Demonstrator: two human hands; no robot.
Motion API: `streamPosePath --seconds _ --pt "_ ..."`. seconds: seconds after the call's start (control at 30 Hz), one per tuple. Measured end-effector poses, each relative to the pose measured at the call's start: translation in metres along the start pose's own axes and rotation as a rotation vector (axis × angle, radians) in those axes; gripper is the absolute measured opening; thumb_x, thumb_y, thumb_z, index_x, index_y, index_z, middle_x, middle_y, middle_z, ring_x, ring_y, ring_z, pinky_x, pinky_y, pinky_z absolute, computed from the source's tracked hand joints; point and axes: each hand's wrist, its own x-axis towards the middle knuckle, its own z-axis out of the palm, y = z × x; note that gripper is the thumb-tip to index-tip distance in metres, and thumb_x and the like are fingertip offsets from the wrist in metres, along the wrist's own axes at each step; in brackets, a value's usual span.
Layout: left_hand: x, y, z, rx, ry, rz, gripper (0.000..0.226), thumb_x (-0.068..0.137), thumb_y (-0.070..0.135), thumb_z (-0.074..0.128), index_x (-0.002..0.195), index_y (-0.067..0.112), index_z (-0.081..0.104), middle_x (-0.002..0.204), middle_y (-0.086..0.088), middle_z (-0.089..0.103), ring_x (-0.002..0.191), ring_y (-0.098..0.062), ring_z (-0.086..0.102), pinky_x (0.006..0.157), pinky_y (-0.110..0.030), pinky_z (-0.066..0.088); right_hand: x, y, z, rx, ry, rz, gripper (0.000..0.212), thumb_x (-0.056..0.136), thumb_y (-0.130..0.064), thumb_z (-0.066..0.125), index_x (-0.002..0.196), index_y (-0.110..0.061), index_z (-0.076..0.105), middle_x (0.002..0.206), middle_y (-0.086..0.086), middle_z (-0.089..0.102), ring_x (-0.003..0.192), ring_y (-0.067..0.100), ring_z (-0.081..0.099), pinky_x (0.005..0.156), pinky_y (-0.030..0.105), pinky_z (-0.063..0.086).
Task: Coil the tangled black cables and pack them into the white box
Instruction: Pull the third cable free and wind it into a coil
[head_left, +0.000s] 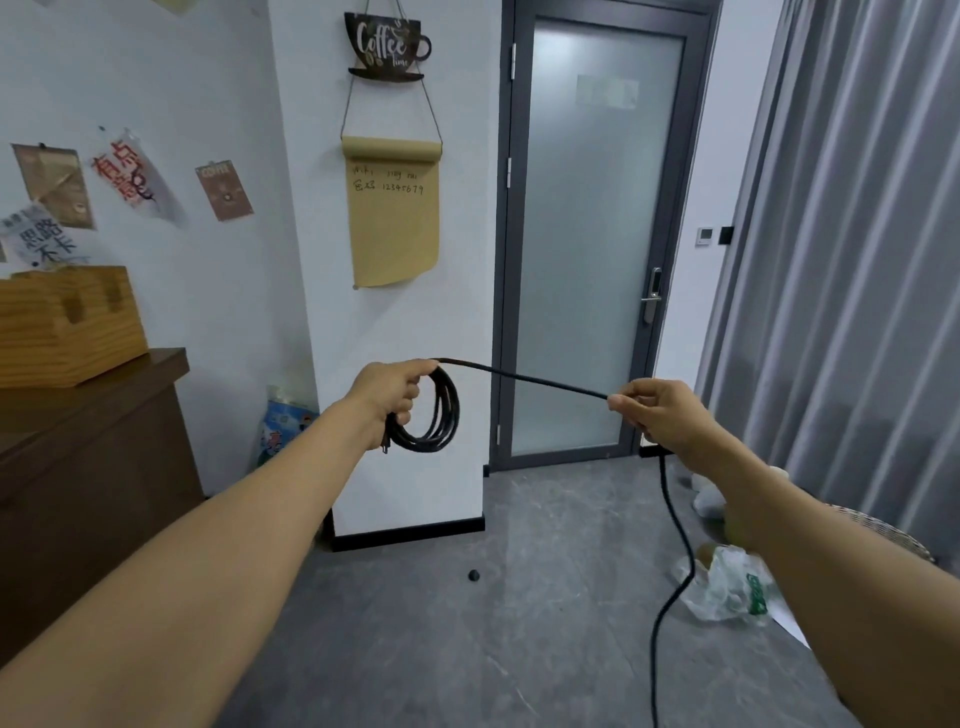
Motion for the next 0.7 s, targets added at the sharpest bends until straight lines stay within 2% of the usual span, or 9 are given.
streamPosePath --seconds 0.1,0.23,0.3,0.37,0.47,0.53,0.6,0.7 --pt "0.009 0.002 -0.011 -0.074 0.121 -0.030 0.024 0.085 0.020 0.066 0.069 0.015 0.050 0.038 0.009 0.034 0.026 -0.004 0.022 0.031 -0.013 0.021 0.000 0.005 -0.001 0.000 0.063 0.020 0.015 0.087 -0.023 0.064 0.080 -0.010 0.067 0.061 0.006 0.048 0.054 0.014 0.037 0.051 0.026 0.032" --pt "0.012 0.004 -0.013 -0.095 0.240 -0.003 0.020 0.086 0.018 0.063 0.071 0.012 0.052 0.054 0.001 0.036 0.030 -0.008 0.026 0.035 -0.014 0.024 0.003 0.000 0.006 -0.083 0.177 -0.041 0.011 0.086 -0.020 0.067 0.081 -0.011 0.069 0.067 0.007 0.059 0.057 0.013 0.046 0.058 0.025 0.040" --pt "0.013 0.006 -0.007 -0.029 0.279 0.073 0.025 0.086 0.019 0.062 0.067 0.012 0.048 0.056 -0.002 0.036 0.040 -0.015 0.028 0.044 -0.020 0.026 0.007 -0.009 0.011 -0.214 0.239 -0.091 0.012 0.086 -0.018 0.065 0.079 -0.011 0.071 0.071 0.006 0.066 0.061 0.016 0.055 0.064 0.029 0.049" --pt "0.013 0.012 -0.001 0.055 0.274 0.169 0.030 0.086 0.022 0.060 0.063 0.014 0.043 0.056 -0.004 0.036 0.044 -0.018 0.029 0.049 -0.024 0.026 0.008 -0.020 0.015 -0.497 0.236 -0.146 0.016 0.086 -0.017 0.060 0.077 -0.011 0.072 0.075 0.005 0.070 0.068 0.024 0.063 0.067 0.035 0.055" --pt "0.006 0.019 0.013 0.216 0.227 0.280 0.033 0.091 0.030 0.053 0.066 0.013 0.040 0.056 -0.004 0.041 0.045 -0.020 0.037 0.053 -0.026 0.033 0.002 -0.045 0.025 -0.891 0.090 -0.252 0.020 0.083 -0.015 0.052 0.069 -0.011 0.065 0.069 0.006 0.065 0.065 0.029 0.058 0.055 0.028 0.046" --pt "0.002 0.021 0.025 0.263 0.135 0.325 0.033 0.096 0.029 0.046 0.068 0.013 0.040 0.058 -0.004 0.042 0.046 -0.020 0.039 0.051 -0.027 0.036 -0.003 -0.063 0.035 -1.034 -0.039 -0.328 0.019 0.085 -0.016 0.050 0.078 -0.013 0.068 0.079 0.005 0.067 0.071 0.027 0.059 0.057 0.026 0.040" --pt "-0.003 0.020 0.037 0.308 0.037 0.360 0.033 0.099 0.025 0.042 0.069 0.013 0.039 0.060 -0.004 0.043 0.047 -0.018 0.041 0.044 -0.022 0.038 -0.006 -0.077 0.044 -1.087 -0.133 -0.420 0.021 0.089 -0.020 0.047 0.089 -0.016 0.068 0.089 0.003 0.069 0.079 0.025 0.060 0.061 0.027 0.038" --pt "-0.009 0.018 0.048 0.395 -0.066 0.394 0.032 0.100 0.025 0.041 0.073 0.009 0.044 0.064 -0.003 0.051 0.050 -0.012 0.054 0.047 -0.019 0.044 -0.006 -0.091 0.049 -0.987 -0.248 -0.494 0.020 0.092 -0.027 0.048 0.097 -0.020 0.067 0.097 -0.003 0.068 0.082 0.017 0.054 0.068 0.029 0.041"
